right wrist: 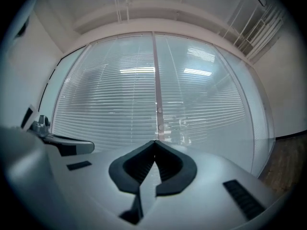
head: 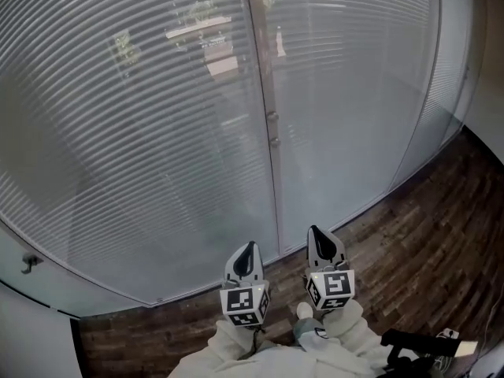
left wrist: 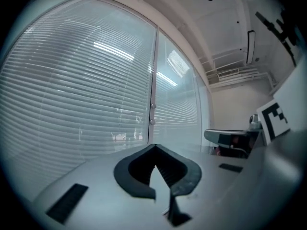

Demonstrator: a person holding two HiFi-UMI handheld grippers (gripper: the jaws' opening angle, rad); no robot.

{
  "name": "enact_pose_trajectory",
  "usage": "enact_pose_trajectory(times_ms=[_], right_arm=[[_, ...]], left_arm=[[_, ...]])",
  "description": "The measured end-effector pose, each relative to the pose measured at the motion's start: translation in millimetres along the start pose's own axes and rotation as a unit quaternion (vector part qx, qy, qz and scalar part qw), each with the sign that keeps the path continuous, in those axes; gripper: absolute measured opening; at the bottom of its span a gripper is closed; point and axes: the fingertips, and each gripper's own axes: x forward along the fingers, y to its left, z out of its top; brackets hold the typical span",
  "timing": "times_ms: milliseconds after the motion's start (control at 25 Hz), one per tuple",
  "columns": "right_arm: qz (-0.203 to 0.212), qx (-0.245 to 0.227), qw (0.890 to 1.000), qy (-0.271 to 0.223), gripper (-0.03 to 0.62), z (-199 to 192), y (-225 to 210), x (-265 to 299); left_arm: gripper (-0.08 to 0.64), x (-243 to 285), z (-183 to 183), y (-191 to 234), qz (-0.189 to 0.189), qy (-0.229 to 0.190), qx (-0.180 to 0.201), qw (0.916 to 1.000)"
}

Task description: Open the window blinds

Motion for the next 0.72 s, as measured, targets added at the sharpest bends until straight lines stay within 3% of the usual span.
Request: enact_pose_trajectory(times_ms=[440, 720], right_arm=[[0.074, -0.01, 0.997, -0.02, 0.011, 21, -49, 126], [0.075, -0.024, 0.996, -0.044, 0.011, 36, -62, 172]], left_arm=[[-0.003, 116, 40, 11, 0.064, -0.033, -0.002, 0.9974], [-0.002, 146, 44, 32, 0.086, -0.03, -0.004, 0.9958]])
